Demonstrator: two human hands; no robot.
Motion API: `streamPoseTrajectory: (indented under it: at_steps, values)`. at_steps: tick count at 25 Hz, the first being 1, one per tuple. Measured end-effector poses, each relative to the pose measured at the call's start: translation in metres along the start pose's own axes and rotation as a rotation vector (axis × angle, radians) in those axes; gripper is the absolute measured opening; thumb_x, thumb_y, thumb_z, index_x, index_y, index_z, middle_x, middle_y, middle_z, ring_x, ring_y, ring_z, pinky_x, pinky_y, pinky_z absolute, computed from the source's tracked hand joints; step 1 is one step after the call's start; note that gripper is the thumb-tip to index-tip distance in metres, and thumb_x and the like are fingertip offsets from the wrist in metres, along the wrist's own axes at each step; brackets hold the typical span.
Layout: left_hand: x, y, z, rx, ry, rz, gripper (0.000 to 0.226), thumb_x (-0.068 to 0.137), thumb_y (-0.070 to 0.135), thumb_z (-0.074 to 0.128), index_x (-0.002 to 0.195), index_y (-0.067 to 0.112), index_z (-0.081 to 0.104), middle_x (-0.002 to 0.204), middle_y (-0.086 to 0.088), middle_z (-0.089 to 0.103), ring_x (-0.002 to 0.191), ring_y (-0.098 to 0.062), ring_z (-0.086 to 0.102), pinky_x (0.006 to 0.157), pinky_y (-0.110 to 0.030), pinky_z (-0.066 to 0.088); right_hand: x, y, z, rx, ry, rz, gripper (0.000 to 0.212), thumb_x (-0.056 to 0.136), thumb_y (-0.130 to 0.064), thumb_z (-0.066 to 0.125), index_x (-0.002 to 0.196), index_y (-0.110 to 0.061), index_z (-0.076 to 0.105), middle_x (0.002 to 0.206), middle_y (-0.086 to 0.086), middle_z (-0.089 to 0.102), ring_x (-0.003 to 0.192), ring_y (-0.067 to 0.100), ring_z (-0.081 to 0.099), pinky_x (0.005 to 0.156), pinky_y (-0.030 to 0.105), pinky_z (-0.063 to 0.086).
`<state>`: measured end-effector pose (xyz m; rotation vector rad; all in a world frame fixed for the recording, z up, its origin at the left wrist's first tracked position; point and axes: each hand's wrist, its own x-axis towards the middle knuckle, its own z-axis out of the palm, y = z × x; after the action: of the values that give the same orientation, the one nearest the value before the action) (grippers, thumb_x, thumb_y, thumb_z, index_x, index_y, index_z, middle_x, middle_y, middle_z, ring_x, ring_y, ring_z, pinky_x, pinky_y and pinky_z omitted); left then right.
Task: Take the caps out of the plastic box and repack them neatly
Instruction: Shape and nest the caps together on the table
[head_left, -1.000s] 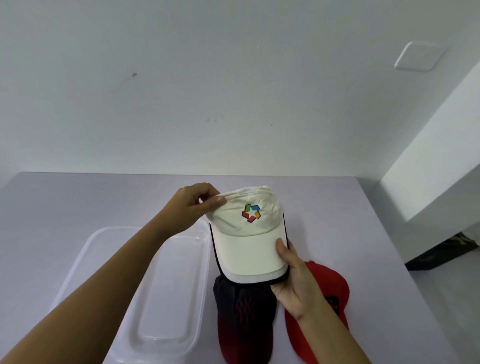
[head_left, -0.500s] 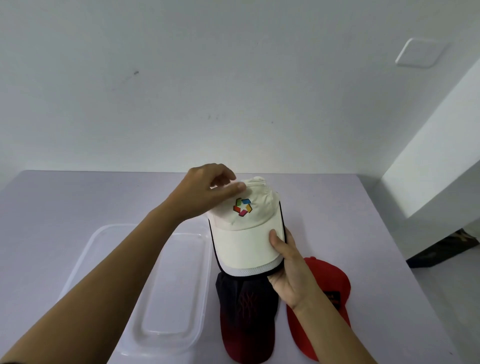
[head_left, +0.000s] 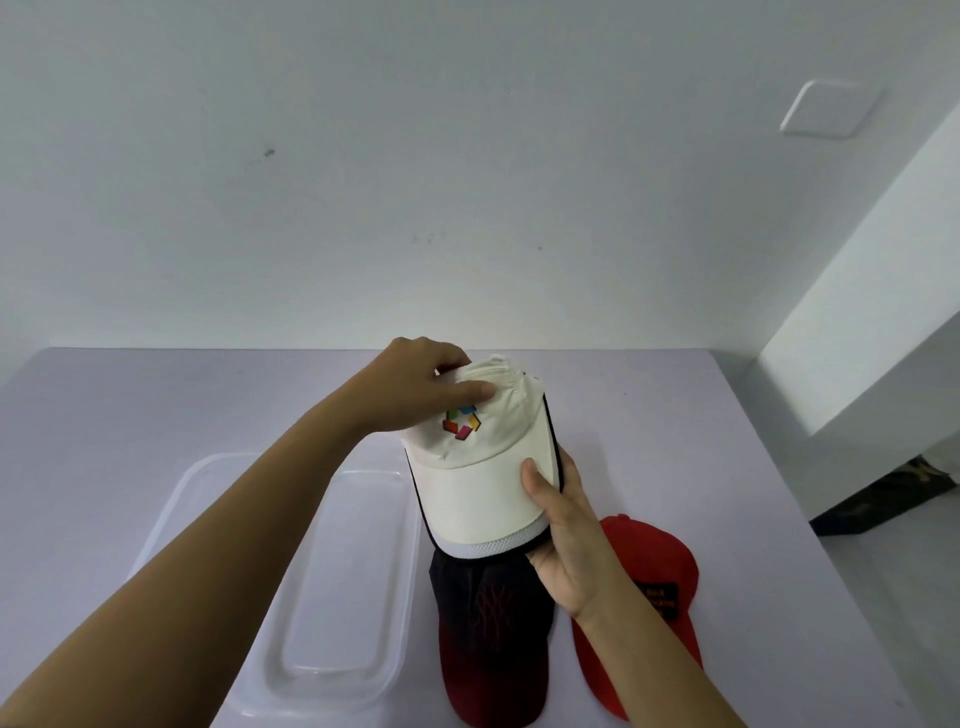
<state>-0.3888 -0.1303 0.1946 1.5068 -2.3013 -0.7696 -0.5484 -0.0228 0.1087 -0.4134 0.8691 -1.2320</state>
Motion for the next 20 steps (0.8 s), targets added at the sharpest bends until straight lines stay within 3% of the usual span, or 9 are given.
streamPoseTrajectory:
  at_steps: [4,7,9,13,18,20]
  values:
    - [-0.003,0.008,-0.008,-0.183,-0.145,-0.077,0.052,0.085,0.047,0.06,0.066,0.0,0.052,0.061,-0.003,0.048,0.058,-0.013,0.043,0.059,-0.028,0.033,-0.003,0.002,-0.002,-0.051,-0.029,-0.019,0.04,0.087,-0.019,0.06,0.124,-0.031,0.052,0.122,-0.003,0.065,0.106,0.016,0.066,0.074,0.03,0.057]
    - [-0.002,0.011,-0.002,0.048,-0.072,-0.04,0.047,0.085,0.056,0.054,0.068,0.012,0.052,0.064,0.001,0.054,0.06,-0.011,0.049,0.057,-0.025,0.035,-0.002,0.004,0.0,-0.081,-0.044,-0.029,0.041,0.087,-0.019,0.06,0.124,-0.033,0.052,0.121,-0.004,0.066,0.109,0.016,0.064,0.076,0.03,0.056]
    - [0.0,0.013,0.001,0.114,-0.018,0.005,0.042,0.088,0.049,0.053,0.075,0.009,0.056,0.071,-0.005,0.058,0.064,-0.014,0.049,0.058,-0.026,0.035,0.0,0.005,-0.001,-0.104,-0.02,-0.029,0.041,0.087,-0.019,0.061,0.123,-0.034,0.052,0.121,-0.005,0.066,0.109,0.016,0.064,0.076,0.031,0.057]
    - [0.001,0.014,0.004,-0.023,-0.083,-0.073,0.037,0.089,0.033,0.054,0.063,0.008,0.047,0.062,-0.006,0.046,0.059,-0.016,0.042,0.054,-0.024,0.033,-0.001,0.007,-0.003,-0.115,-0.022,0.001,0.041,0.085,-0.02,0.063,0.122,-0.034,0.052,0.119,-0.005,0.067,0.107,0.016,0.065,0.078,0.034,0.057]
    - [0.008,0.019,0.023,0.174,0.069,-0.162,0.053,0.089,0.044,0.049,0.05,0.011,0.034,0.05,-0.001,0.038,0.051,-0.019,0.04,0.05,-0.026,0.029,-0.002,0.016,0.0,-0.085,-0.042,0.044,0.042,0.082,-0.022,0.064,0.121,-0.033,0.054,0.12,-0.002,0.067,0.109,0.019,0.064,0.079,0.036,0.056]
    - [0.009,0.023,0.026,0.224,0.17,-0.201,0.056,0.087,0.053,0.045,0.051,0.011,0.043,0.052,-0.002,0.044,0.057,-0.022,0.047,0.052,-0.025,0.032,-0.002,0.019,0.0,-0.057,-0.018,0.057,0.041,0.082,-0.022,0.065,0.121,-0.033,0.054,0.119,-0.001,0.067,0.109,0.022,0.064,0.079,0.038,0.056]
